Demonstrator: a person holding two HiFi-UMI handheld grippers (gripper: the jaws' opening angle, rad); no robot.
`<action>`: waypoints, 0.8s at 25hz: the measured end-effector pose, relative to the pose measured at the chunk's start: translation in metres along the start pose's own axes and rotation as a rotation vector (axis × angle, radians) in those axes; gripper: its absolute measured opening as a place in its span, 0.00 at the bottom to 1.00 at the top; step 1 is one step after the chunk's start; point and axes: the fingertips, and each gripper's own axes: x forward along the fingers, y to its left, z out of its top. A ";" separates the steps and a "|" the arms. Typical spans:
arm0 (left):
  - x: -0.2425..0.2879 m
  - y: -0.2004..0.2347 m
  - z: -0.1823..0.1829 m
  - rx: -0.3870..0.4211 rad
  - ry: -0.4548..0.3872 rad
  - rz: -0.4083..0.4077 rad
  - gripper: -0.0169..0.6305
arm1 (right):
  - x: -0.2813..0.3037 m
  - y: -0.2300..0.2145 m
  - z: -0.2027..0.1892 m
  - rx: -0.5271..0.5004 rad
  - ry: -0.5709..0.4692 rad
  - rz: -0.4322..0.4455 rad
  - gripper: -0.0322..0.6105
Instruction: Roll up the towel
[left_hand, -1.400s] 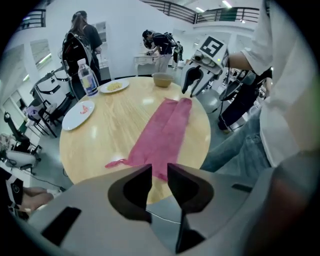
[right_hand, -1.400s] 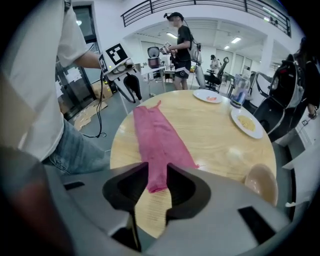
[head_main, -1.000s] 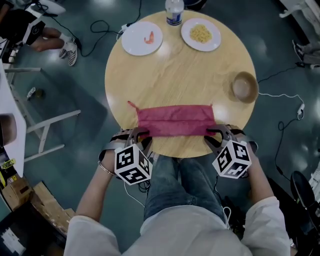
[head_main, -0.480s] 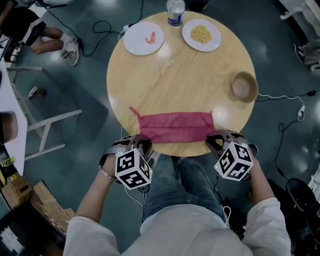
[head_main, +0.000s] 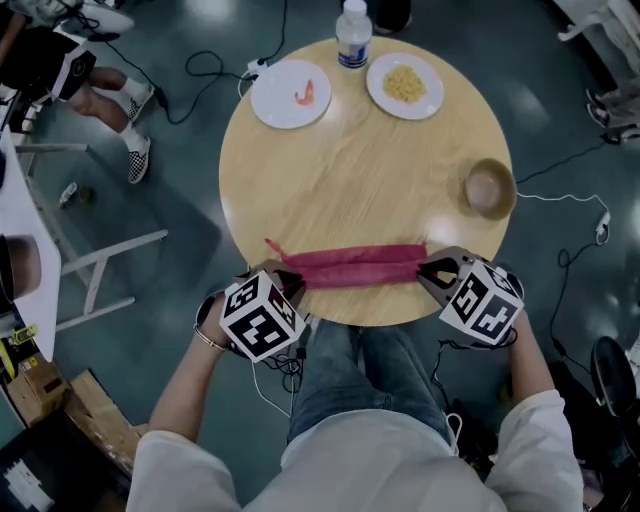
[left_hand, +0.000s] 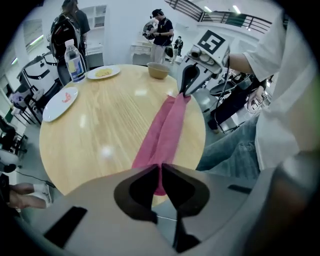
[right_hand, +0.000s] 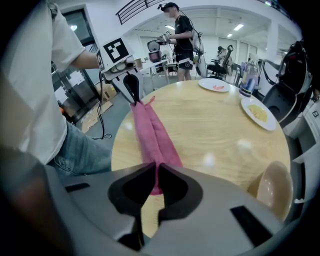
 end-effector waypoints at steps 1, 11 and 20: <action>0.001 0.006 0.002 -0.009 0.004 0.001 0.07 | 0.002 -0.005 0.002 0.008 -0.002 0.000 0.09; 0.014 0.036 0.006 -0.057 0.028 0.054 0.08 | 0.017 -0.028 0.001 0.047 0.019 -0.029 0.10; 0.021 0.039 0.007 0.014 0.038 0.131 0.09 | 0.023 -0.029 0.000 0.069 0.000 -0.070 0.11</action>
